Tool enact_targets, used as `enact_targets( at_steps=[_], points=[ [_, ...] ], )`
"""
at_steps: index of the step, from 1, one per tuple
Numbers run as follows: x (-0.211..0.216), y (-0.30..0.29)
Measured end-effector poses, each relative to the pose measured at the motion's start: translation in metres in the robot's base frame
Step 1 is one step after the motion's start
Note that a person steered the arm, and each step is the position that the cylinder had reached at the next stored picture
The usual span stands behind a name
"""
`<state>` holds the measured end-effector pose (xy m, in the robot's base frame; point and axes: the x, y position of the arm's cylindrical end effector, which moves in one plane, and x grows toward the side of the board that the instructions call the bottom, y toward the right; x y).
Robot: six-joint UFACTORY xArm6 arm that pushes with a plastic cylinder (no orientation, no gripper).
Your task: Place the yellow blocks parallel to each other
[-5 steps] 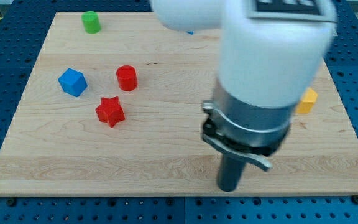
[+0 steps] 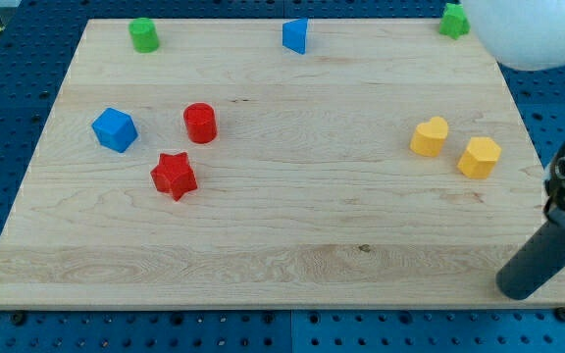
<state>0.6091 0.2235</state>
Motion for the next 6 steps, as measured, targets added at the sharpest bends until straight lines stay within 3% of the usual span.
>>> enact_targets(
  at_steps=[2,6],
  points=[
    [-0.037,0.05],
    [-0.034,0.031]
  ],
)
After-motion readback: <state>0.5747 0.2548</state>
